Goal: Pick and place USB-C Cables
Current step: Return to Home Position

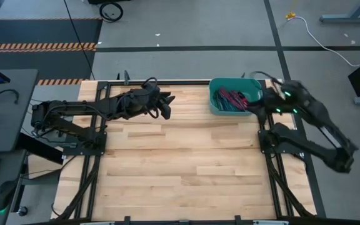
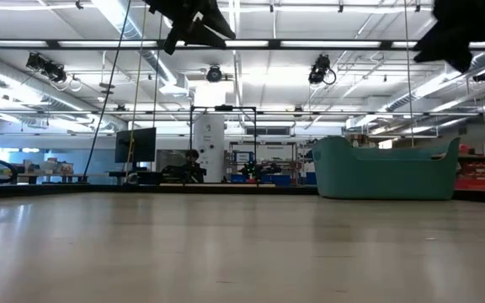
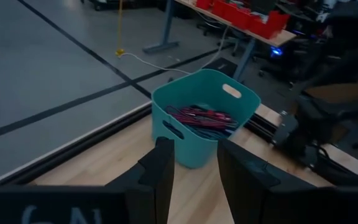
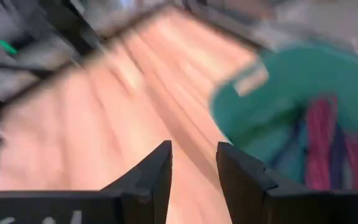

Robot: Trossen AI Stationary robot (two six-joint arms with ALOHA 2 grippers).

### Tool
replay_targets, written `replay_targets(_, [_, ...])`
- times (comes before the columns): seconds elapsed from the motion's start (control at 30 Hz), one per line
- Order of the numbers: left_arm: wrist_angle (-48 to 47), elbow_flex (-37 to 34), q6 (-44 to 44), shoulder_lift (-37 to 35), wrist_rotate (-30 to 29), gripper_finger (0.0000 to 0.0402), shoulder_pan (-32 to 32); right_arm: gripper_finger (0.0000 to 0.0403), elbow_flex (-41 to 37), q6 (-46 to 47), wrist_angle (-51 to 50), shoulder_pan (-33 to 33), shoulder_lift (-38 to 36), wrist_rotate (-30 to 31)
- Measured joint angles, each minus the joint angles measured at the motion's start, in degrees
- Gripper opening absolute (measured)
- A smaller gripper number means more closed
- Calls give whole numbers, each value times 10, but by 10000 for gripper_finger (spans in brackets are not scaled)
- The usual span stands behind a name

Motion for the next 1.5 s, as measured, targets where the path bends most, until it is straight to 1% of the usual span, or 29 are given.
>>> replay_targets(0.13, [0,0,0,0,-19,128,0,124,-56,99,45,6,-124,-5])
replay_targets(0.2, [0,0,0,0,-22,128,4,120,-89,157,72,8,-173,-10])
replay_targets(0.3, [2,0,-1,0,-22,128,12,109,-145,223,119,9,-232,-37])
replay_targets(0.4, [7,0,-11,0,-22,128,21,94,-176,236,165,12,-225,-52])
replay_targets(0.5, [7,0,-26,0,-22,128,31,76,-221,257,275,19,-226,-47])
replay_targets(0.63, [10,0,-31,0,-20,128,39,51,-289,301,430,45,-229,-8])
replay_targets(0.73, [11,0,-40,0,-20,128,42,32,-336,311,478,78,-227,24])
replay_targets(0.8, [11,0,-42,0,-20,128,42,20,-359,313,501,107,-227,49])
replay_targets(0.9, [11,0,-42,0,-20,128,42,6,-376,305,504,158,-227,91])
replay_targets(1.0, [10,0,-42,0,-20,128,42,5,-387,288,509,211,-227,138])
replay_targets(1.1, [10,0,-42,0,-20,128,42,7,-421,285,501,260,-227,175])
replay_targets(1.17, [11,0,-42,1,-20,128,42,7,-436,286,532,292,-219,206])
replay_targets(1.23, [10,0,-42,1,-20,128,42,6,-432,260,543,319,-207,240])
replay_targets(1.33, [10,0,-42,2,-20,128,42,6,-435,204,528,336,-204,275])
replay_targets(1.43, [6,0,-41,2,-20,128,42,6,-435,130,523,334,-188,268])
replay_targets(1.5, [5,0,-41,2,-20,128,42,6,-435,99,524,325,-174,269])
